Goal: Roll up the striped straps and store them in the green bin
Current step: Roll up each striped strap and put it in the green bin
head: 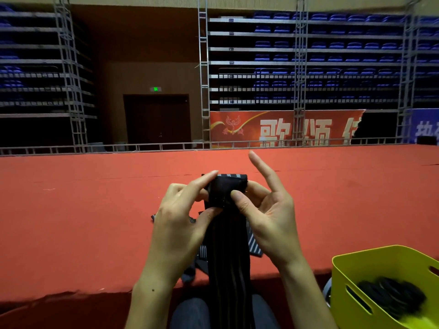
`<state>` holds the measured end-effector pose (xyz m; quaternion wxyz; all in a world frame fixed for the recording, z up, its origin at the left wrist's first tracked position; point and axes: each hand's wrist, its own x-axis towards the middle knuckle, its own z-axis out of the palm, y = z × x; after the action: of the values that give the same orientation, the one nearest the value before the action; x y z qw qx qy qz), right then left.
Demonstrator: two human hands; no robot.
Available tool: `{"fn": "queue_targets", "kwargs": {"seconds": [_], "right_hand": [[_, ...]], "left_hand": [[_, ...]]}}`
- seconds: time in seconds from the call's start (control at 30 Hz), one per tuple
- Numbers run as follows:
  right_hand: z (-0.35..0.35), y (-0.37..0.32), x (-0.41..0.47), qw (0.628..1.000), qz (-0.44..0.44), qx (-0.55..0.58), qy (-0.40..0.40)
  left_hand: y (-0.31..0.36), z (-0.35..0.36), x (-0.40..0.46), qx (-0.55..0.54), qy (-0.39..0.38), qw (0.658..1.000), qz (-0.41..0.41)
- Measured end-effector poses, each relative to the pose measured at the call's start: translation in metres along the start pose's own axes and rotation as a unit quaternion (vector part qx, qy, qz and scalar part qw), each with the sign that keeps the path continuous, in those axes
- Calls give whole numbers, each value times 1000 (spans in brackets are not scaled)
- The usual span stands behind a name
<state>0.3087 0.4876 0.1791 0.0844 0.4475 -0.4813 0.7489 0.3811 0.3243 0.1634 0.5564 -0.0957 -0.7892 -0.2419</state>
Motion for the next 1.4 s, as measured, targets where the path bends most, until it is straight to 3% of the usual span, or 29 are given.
{"fn": "queue_targets", "kwargs": {"seconds": [0.23, 0.37, 0.5, 0.7, 0.9, 1.0, 1.17, 1.4], "right_hand": [[-6, 1, 0, 999, 37, -12, -2], [-12, 0, 0, 993, 93, 72, 9], [-16, -3, -1, 983, 140, 121, 10], [-13, -2, -1, 978, 159, 132, -29], [-18, -5, 1, 997, 25, -66, 34], [-16, -3, 2, 995, -31, -99, -3], [1, -12, 10, 999, -47, -23, 2], [11, -17, 16, 999, -15, 16, 24]], "left_hand": [[3, 2, 0, 165, 11, 983, 85], [4, -3, 2, 198, 7, 977, 76], [-2, -11, 2, 125, -45, 988, 73], [-7, -2, 7, 67, 1, 992, 110], [-1, -7, 11, -2, 23, 999, 44], [3, -8, 13, -58, 3, 998, -13], [10, -9, 15, -179, -52, 976, -112], [24, -12, 17, -323, -20, 929, -176]]}}
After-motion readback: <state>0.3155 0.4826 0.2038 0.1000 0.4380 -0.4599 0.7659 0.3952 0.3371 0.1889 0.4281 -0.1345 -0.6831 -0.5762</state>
